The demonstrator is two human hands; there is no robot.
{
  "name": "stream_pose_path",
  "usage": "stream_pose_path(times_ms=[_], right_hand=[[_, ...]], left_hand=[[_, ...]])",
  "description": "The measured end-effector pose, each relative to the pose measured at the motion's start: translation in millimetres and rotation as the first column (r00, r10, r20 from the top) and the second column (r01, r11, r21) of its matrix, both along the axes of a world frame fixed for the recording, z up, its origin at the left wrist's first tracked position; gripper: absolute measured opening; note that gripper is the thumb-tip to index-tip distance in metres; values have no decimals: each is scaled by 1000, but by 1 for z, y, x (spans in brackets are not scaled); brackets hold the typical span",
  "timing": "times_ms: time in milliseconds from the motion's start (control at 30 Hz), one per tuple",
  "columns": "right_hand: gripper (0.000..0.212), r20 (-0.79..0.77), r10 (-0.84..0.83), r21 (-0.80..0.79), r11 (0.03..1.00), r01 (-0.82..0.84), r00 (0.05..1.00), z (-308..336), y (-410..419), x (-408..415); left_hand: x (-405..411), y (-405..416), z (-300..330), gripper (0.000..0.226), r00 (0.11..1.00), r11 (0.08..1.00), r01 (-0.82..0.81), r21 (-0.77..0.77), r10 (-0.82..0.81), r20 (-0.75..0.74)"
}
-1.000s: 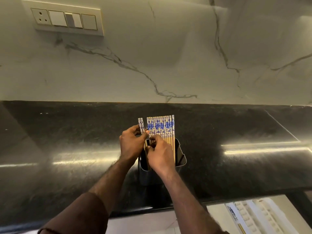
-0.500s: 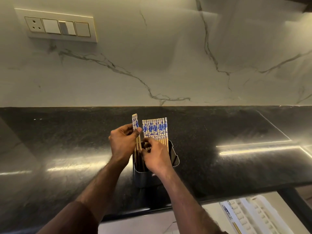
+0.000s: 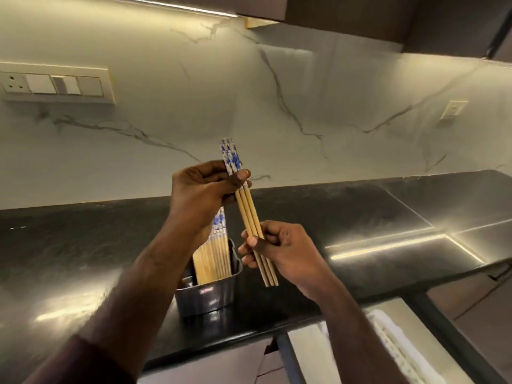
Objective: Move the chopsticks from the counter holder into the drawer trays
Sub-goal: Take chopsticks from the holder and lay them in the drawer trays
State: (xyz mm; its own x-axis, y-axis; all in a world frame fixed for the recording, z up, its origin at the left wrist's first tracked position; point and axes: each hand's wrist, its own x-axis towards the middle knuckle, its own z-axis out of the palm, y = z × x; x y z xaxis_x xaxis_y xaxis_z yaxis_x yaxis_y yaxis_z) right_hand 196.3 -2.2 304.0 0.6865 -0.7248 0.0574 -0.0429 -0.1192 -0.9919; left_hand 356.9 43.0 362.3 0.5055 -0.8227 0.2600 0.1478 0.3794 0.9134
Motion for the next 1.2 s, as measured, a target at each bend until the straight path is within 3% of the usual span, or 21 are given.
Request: stream_pose_path(times_ms=[267,400,633,700,767,933,1033,1200], right_hand=[[11,-269,-101,24,993,111,958,-55,-29,-185],[6,-525,-127,-3,989,147,841,-105,-49,-267],[12,-755,-2,155,971,181,656,-186,-75,-330],[14,-776,37,217,953,212,630,-209,-79,-335],[19,-796,65,267,930,252,602,-229,-85,-333],[24,-817,166,405,847,345,553,-274,-100,-310],[25,-835,165,405,830,383,525,-295,-113,-295],[36,-900,81,254,896,365,427,-318,-122,-274]], left_hand=[[-170,-48,-77,26,987,968,155,199,-141,-82],[-250,-76,-150,17,984,918,171,359,-137,-118],[-328,-95,-273,15,992,777,112,619,-50,-117],[-338,-97,-302,19,997,706,76,704,-48,-59],[-343,-98,-324,16,987,634,-3,773,-122,105],[-342,-103,-362,25,812,529,-122,840,-434,391],[-335,-107,-381,32,620,526,-235,817,-567,543],[-326,-112,-397,46,339,538,-204,818,-745,575]])
